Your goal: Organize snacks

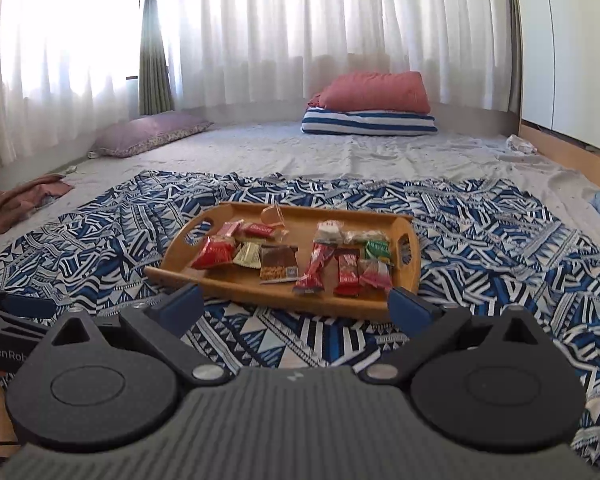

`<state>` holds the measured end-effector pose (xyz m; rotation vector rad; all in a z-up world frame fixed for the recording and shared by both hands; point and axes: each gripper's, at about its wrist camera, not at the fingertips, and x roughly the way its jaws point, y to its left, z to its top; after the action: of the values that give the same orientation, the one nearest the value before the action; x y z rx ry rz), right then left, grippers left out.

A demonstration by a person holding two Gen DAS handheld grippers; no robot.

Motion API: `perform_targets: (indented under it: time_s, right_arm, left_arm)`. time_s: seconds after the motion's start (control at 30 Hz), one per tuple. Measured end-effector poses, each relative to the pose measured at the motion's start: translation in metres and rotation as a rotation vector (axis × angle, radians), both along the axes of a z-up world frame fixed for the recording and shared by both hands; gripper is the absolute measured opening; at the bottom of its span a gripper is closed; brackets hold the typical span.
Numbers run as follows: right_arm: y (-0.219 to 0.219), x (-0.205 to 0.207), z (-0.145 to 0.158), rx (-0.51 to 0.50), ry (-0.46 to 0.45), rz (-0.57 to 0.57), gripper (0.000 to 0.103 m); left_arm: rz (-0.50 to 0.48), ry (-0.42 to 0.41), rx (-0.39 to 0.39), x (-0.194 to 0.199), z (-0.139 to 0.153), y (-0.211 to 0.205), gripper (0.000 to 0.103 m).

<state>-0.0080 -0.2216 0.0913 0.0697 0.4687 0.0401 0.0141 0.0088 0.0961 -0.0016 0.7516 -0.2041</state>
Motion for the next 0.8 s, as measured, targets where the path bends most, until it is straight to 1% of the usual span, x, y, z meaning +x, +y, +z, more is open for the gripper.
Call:
perform_targets:
  time_s: [0.1, 0.3, 0.4, 0.63, 0.8]
  right_arm:
    - [0.000, -0.003, -0.014, -0.017, 0.006, -0.022, 0.103]
    - [-0.004, -0.007, -0.039, -0.003, 0.028, -0.058, 0.103]
    - [-0.004, -0.008, -0.050, -0.017, 0.042, -0.076, 0.103]
    - [0.002, -0.008, -0.072, -0.069, 0.052, -0.082, 0.103]
    - [0.004, -0.006, -0.082, -0.067, 0.059, -0.089, 0.103]
  left_arm:
    - [0.018, 0.019, -0.004, 0.000, -0.013, 0.004, 0.102]
    - [0.041, 0.020, 0.016, 0.001, -0.033, 0.006, 0.102]
    - [0.050, 0.025, 0.023, 0.003, -0.042, 0.007, 0.102]
    - [0.061, 0.000, 0.053, 0.005, -0.059, 0.006, 0.102]
    - [0.062, -0.004, 0.056, 0.007, -0.068, 0.007, 0.102]
